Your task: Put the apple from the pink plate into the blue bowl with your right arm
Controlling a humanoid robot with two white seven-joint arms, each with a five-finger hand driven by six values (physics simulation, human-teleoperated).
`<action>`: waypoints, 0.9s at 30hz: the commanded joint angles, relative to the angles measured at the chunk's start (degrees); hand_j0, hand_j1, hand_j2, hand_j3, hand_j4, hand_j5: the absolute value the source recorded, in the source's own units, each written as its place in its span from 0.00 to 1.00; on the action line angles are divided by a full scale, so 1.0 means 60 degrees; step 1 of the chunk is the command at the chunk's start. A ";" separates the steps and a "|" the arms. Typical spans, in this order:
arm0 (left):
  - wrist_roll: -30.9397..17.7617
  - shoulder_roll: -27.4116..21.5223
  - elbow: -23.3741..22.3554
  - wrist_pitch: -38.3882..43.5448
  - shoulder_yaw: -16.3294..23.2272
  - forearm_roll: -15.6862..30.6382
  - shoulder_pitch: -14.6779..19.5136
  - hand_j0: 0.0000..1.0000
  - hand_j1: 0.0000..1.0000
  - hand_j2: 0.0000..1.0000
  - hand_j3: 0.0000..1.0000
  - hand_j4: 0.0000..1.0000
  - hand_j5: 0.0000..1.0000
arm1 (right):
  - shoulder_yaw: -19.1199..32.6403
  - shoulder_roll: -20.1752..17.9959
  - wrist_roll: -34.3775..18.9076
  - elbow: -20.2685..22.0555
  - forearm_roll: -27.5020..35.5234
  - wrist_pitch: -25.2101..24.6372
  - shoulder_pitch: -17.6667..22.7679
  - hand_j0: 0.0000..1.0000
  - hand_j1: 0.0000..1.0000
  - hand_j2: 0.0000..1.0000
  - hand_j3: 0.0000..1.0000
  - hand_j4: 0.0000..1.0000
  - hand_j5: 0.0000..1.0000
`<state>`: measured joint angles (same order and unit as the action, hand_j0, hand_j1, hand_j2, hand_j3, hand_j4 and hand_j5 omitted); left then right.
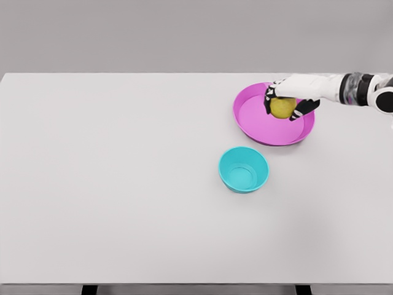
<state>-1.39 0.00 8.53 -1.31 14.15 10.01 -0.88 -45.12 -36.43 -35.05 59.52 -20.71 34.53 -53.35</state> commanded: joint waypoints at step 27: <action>-0.0003 -0.0001 0.0000 -0.0001 0.0000 0.0001 -0.0015 1.00 1.00 1.00 1.00 1.00 1.00 | 0.0444 -0.1604 0.0008 0.6325 0.0126 0.0079 0.1714 0.43 0.43 0.43 0.43 0.43 0.43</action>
<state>-1.38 0.00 8.52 -1.32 14.15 10.01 -0.88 -42.48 -45.54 -35.05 96.20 -20.28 35.19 -42.80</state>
